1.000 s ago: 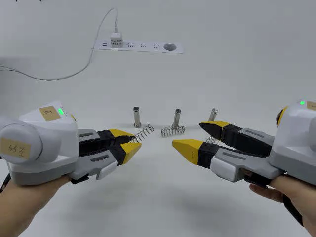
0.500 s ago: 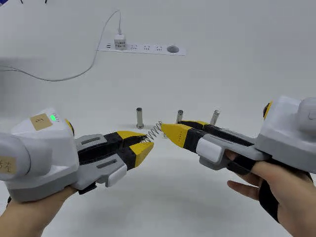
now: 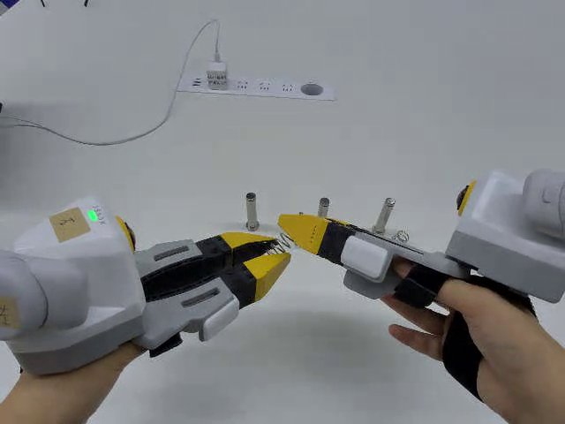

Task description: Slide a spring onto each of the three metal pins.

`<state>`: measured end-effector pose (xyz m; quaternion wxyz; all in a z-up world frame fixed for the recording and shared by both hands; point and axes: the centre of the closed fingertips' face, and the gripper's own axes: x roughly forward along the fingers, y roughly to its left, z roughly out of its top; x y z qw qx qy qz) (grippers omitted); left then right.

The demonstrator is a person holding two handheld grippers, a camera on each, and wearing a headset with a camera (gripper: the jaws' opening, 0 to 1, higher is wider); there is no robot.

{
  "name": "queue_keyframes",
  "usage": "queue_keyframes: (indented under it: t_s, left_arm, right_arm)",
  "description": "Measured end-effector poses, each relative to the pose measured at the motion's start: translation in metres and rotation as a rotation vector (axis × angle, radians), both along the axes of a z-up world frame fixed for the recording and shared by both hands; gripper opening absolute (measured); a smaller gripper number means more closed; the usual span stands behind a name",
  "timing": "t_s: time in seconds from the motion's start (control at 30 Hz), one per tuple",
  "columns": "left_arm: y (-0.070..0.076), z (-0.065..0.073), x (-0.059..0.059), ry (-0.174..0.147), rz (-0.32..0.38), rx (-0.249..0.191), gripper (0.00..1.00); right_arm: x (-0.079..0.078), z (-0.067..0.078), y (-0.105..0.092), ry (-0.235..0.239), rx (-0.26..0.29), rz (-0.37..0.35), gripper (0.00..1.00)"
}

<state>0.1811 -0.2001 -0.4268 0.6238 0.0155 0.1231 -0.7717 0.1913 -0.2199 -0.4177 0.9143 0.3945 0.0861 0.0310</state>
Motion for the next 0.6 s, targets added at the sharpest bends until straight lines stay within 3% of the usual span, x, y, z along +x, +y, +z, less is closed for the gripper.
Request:
queue_keyframes:
  t_s: [0.2, 0.4, 0.6]
  left_arm:
    - [-0.0002, 0.0030, 0.0002, 0.006, 0.003, -0.011, 0.10]
    - [-0.0009, 0.0012, -0.0008, -0.010, -0.003, -0.002, 0.10]
    - [-0.0018, -0.0044, -0.0015, -0.045, -0.008, 0.024, 0.11]
  right_arm:
    - [-0.0001, 0.0003, -0.0019, -0.010, 0.046, -0.005, 0.14]
    - [-0.0002, 0.0011, 0.0000, -0.020, 0.068, 0.001, 0.12]
    - [-0.0001, 0.0019, 0.0056, -0.026, -0.018, 0.034, 0.11]
